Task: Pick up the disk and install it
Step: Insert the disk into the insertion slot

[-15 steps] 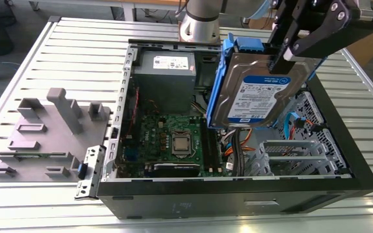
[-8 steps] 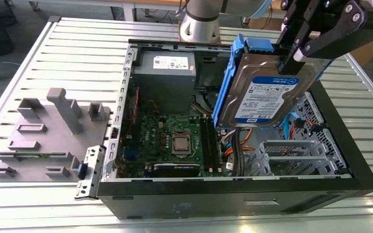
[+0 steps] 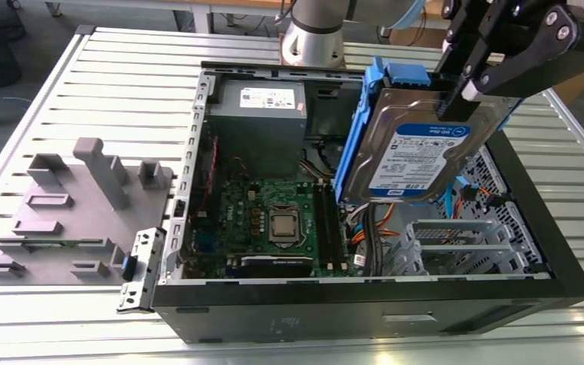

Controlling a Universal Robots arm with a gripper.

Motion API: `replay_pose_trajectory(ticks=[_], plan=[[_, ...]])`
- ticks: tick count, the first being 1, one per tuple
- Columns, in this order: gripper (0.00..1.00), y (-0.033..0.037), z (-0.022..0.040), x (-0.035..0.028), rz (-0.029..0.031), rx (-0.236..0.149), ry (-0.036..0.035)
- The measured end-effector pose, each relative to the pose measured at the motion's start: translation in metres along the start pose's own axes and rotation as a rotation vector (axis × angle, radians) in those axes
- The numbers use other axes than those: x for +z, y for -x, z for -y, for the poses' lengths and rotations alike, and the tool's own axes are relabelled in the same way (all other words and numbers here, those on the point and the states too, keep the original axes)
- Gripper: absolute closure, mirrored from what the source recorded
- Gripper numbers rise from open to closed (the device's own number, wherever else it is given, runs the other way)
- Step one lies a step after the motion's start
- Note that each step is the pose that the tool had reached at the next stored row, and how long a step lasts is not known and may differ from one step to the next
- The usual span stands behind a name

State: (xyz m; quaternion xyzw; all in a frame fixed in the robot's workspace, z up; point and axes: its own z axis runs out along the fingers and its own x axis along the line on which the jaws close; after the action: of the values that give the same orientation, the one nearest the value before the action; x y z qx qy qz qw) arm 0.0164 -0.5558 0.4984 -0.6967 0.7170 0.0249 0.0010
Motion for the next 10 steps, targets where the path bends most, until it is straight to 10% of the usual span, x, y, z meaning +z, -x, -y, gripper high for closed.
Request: replay_pose_trajectory(ticks=[10], plan=[[0.65, -0.0141, 0.0004, -0.0004, -0.0001, 0.0, 0.0001]])
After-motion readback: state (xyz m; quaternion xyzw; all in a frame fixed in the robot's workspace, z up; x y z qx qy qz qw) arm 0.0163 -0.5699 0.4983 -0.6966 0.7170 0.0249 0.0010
